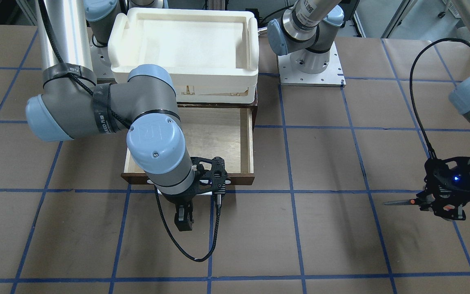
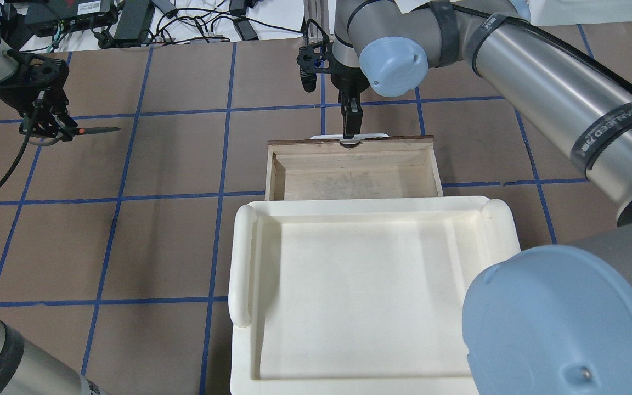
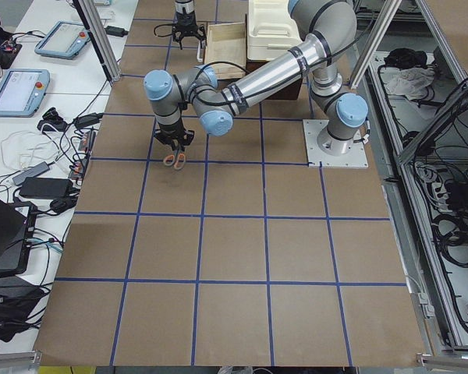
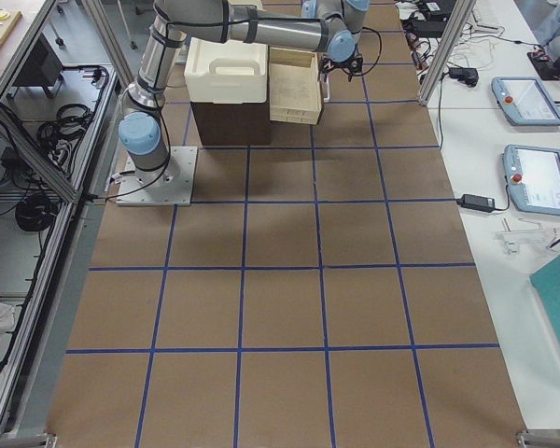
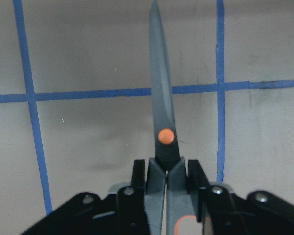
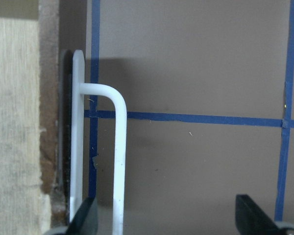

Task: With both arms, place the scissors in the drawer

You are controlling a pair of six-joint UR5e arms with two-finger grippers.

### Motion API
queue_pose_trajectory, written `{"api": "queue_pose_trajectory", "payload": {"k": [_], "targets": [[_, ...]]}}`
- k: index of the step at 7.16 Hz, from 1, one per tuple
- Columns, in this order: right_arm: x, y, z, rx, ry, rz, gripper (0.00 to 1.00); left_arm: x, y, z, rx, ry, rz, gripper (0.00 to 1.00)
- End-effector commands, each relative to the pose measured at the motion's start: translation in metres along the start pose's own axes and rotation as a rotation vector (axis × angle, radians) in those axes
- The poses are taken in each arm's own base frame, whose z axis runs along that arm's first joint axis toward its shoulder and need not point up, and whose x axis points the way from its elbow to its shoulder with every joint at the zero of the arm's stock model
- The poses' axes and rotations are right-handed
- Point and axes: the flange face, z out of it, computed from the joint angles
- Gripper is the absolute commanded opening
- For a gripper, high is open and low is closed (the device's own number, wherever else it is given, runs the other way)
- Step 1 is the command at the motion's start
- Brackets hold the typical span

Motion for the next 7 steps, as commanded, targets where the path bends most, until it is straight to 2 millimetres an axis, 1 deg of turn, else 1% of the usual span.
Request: {"api": "queue_pose_trajectory", "payload": {"k": [1, 2, 3, 4, 5, 6, 7], "targets": [[-0.012, 0.009, -0.041, 0.037, 0.027, 0.113, 1.0, 0.0, -0.001, 0.0, 0.004, 0.0, -0.001, 0.0], [-0.02, 0.015, -0.063, 0.043, 0.041, 0.217, 1.0, -0.002, -0.02, -0.004, 0.003, 0.0, 0.022, 0.0], [-0.028, 0.021, -0.085, 0.05, 0.056, 0.304, 1.0, -0.003, -0.047, -0.016, -0.004, 0.0, 0.039, 0.0], [-0.045, 0.032, -0.11, 0.048, 0.037, 0.421, 1.0, -0.004, -0.067, -0.023, -0.003, -0.009, 0.033, 0.0], [-0.065, 0.049, -0.139, 0.053, 0.043, 0.542, 1.0, -0.008, -0.091, -0.019, 0.005, 0.002, 0.027, 0.0], [-0.088, 0.065, -0.167, 0.068, 0.063, 0.716, 1.0, -0.01, -0.134, -0.024, 0.011, -0.007, 0.036, 0.0], [-0.103, 0.074, -0.179, 0.08, 0.077, 0.858, 1.0, -0.009, -0.173, -0.031, 0.006, -0.018, 0.023, 0.0]]}}
